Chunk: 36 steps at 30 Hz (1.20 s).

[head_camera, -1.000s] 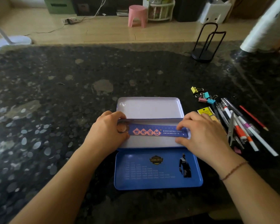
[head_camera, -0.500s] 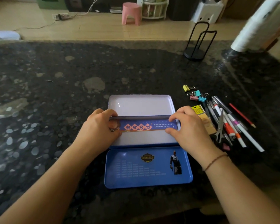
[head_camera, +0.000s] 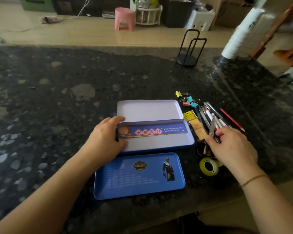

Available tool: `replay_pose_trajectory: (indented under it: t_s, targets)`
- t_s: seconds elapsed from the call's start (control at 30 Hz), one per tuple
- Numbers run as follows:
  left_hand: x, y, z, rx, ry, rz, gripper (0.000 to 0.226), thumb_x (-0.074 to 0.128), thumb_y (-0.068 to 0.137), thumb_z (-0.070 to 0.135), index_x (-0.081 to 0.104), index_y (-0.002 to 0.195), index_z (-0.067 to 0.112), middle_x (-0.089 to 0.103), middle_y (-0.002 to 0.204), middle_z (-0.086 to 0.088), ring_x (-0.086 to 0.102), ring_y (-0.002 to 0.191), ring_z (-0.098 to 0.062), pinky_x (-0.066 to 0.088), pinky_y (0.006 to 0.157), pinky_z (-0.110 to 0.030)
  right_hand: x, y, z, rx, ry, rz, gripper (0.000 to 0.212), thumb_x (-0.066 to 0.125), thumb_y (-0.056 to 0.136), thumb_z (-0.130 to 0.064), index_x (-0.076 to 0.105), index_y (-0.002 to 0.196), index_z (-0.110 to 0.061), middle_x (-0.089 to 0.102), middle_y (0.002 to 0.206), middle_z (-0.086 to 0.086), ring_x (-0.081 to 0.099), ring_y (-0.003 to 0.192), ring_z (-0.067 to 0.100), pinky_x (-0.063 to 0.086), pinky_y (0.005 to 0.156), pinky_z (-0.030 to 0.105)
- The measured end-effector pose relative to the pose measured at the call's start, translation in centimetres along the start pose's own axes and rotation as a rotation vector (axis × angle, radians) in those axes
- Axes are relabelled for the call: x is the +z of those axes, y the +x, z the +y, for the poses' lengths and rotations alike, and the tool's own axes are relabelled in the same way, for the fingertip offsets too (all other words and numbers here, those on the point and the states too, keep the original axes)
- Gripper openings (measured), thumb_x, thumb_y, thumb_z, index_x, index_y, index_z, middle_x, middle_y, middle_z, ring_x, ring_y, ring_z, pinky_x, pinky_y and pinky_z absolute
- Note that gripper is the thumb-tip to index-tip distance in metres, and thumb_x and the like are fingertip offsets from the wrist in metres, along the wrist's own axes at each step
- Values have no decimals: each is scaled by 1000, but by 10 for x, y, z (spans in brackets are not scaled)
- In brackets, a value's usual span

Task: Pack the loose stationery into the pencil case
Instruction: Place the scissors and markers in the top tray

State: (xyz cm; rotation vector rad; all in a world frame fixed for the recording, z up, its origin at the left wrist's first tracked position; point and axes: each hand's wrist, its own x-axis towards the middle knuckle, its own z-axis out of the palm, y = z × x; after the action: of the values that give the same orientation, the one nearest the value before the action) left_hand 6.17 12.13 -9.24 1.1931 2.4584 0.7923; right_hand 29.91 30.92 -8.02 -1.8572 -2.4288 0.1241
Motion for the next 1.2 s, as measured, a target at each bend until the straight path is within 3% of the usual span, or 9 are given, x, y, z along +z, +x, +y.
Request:
replay_pose_trajectory:
  t_s: [0.1, 0.3, 0.47, 0.63, 0.77, 0.83, 0.93, 1.1, 1.2]
  targets:
    - [5, 0, 3, 49, -7, 20, 62, 69, 79, 14, 46, 136, 20, 54, 127, -4, 52, 113, -21, 39, 92, -25, -7, 2, -5, 27, -22, -13, 35, 62, 84, -49, 66, 111, -27, 68, 105, 1, 62, 89, 25, 37, 58, 28]
    - [5, -1, -2, 95, -30, 47, 56, 68, 82, 16, 48, 134, 19, 56, 127, -2, 53, 110, -17, 39, 90, -22, -15, 10, -3, 110, 164, -125, 21, 71, 81, -36, 71, 70, -18, 67, 74, 2, 52, 60, 14, 33, 50, 22]
    - [3, -2, -4, 112, -27, 51, 55, 69, 81, 16, 50, 133, 18, 58, 125, -2, 52, 102, -11, 36, 85, -12, -16, 10, -2, 115, 237, -126, 19, 73, 79, -31, 66, 65, -21, 67, 86, -5, 61, 83, 19, 41, 63, 28]
    - [-1, -6, -10, 123, -2, 41, 53, 69, 80, 17, 53, 130, 20, 60, 120, 0, 45, 90, -3, 31, 65, 4, -20, 11, 9, 107, 319, -85, 16, 71, 80, -25, 67, 66, -18, 66, 69, -2, 59, 64, 17, 45, 56, 29]
    - [-2, -7, -12, 109, -15, 33, 54, 70, 80, 21, 52, 131, 20, 59, 120, 0, 48, 91, -4, 33, 67, -1, -42, 5, 1, 113, 910, 26, 9, 69, 83, -11, 66, 85, -19, 69, 76, 3, 63, 61, 11, 43, 49, 23]
    - [-2, -5, -11, 81, -41, 39, 51, 68, 83, 26, 52, 130, 21, 59, 120, 0, 53, 89, -7, 39, 73, -9, -46, -6, -17, 140, 1261, -74, 21, 64, 85, -5, 62, 99, -21, 67, 80, 0, 54, 51, 6, 37, 39, 17]
    - [-3, -5, -8, 50, -90, 96, 44, 62, 88, 31, 53, 129, 22, 57, 117, 6, 57, 79, -3, 40, 69, -12, -33, -31, -56, 158, 1487, -385, 9, 60, 88, -4, 61, 91, -13, 65, 79, 9, 54, 55, 14, 39, 40, 19]
    - [-6, -9, -5, 115, -109, 167, 35, 61, 88, 21, 57, 122, 22, 54, 111, 13, 55, 79, 3, 41, 67, -5, -9, -51, -104, 177, 1469, -616, 26, 54, 97, -24, 64, 98, 0, 73, 87, 20, 70, 74, 29, 57, 60, 33]
    - [-5, -10, -8, 155, -109, 131, 33, 62, 86, 20, 60, 119, 23, 55, 112, 13, 59, 79, -3, 52, 72, -19, 0, -50, -113, 219, 1425, -600, 19, 60, 93, -17, 67, 93, 1, 72, 82, 18, 70, 72, 25, 60, 66, 35]
